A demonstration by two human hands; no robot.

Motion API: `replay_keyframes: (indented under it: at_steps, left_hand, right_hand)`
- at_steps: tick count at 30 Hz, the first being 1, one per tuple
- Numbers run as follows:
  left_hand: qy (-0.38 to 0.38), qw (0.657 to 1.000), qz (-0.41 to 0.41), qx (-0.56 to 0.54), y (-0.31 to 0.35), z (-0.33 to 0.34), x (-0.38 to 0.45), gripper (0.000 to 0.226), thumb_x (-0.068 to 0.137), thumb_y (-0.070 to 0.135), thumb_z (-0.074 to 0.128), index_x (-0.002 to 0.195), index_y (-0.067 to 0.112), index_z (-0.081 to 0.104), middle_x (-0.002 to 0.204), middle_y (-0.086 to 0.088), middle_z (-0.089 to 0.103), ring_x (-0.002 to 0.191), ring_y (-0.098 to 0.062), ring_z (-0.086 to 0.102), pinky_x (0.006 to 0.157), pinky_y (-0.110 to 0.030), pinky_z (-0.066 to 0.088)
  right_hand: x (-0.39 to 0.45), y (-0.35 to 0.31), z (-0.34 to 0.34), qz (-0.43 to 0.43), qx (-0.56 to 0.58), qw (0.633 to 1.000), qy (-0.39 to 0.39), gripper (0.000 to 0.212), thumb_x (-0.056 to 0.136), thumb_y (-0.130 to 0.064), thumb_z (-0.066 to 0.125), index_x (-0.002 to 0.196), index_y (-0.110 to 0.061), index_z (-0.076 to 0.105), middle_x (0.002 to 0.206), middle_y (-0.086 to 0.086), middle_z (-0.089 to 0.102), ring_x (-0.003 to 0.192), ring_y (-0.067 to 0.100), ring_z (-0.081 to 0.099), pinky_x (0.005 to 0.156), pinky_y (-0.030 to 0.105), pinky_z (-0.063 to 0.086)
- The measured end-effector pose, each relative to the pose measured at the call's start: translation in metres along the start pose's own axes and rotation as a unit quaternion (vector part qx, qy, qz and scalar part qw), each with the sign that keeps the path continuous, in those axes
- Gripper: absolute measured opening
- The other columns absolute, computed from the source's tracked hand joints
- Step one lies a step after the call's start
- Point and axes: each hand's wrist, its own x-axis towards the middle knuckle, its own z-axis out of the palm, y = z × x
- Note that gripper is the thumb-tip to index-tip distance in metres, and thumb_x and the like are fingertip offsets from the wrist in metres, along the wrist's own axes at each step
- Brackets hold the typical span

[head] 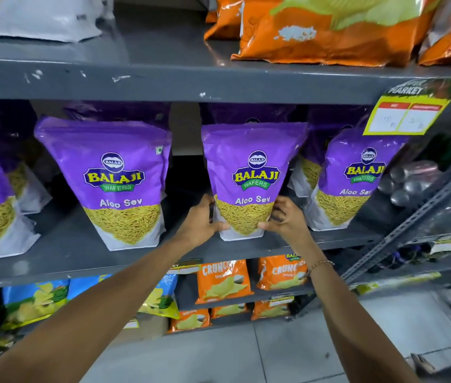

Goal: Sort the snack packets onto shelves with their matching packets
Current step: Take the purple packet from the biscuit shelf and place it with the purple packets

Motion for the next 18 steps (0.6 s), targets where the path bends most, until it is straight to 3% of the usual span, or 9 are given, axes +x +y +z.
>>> replay_keyframes:
  at_steps: [5, 9, 14, 18]
  left_hand:
    - [-0.001, 1.000, 0.020, 0.025, -0.006, 0.005, -0.003, 0.068, 0.077, 0.021, 0.073, 0.131, 0.011, 0.033, 0.135, -0.008, 0.055, 0.123, -0.026, 0.054, 0.100, -0.042, 0.048]
    - [0.015, 0.999, 0.029, 0.029, -0.005, 0.007, -0.001, 0.067, 0.077, 0.019, 0.073, 0.130, 0.009, 0.035, 0.132, -0.010, 0.058, 0.118, -0.027, 0.058, 0.096, -0.038, 0.051]
    - [0.024, 0.999, 0.015, 0.018, -0.004, 0.016, 0.001, 0.062, 0.079, 0.018, 0.071, 0.129, 0.010, 0.035, 0.131, -0.009, 0.058, 0.116, -0.026, 0.059, 0.089, -0.028, 0.049]
    - [0.021, 0.999, 0.016, 0.023, -0.008, 0.017, 0.000, 0.061, 0.082, 0.020, 0.068, 0.130, 0.011, 0.033, 0.134, -0.009, 0.056, 0.120, -0.027, 0.057, 0.090, -0.028, 0.046]
  right_hand:
    - [0.001, 0.005, -0.001, 0.004, -0.004, 1.000, -0.010, 0.061, 0.062, 0.003, 0.081, 0.105, -0.027, 0.050, 0.111, 0.005, 0.063, 0.104, 0.022, 0.062, 0.083, 0.025, 0.056]
    - [0.004, 0.011, -0.001, 0.003, 0.010, 1.000, 0.005, 0.061, 0.063, 0.003, 0.081, 0.108, -0.023, 0.049, 0.111, 0.005, 0.063, 0.105, 0.022, 0.061, 0.081, 0.022, 0.056]
    - [0.005, 0.016, -0.004, 0.002, 0.026, 1.000, 0.005, 0.063, 0.064, 0.000, 0.082, 0.114, -0.019, 0.049, 0.118, 0.010, 0.062, 0.110, 0.024, 0.060, 0.092, 0.036, 0.052]
    - [0.005, 0.017, -0.003, -0.006, 0.029, 1.000, 0.003, 0.062, 0.065, 0.000, 0.081, 0.111, -0.026, 0.049, 0.120, 0.012, 0.061, 0.111, 0.025, 0.060, 0.093, 0.037, 0.051]
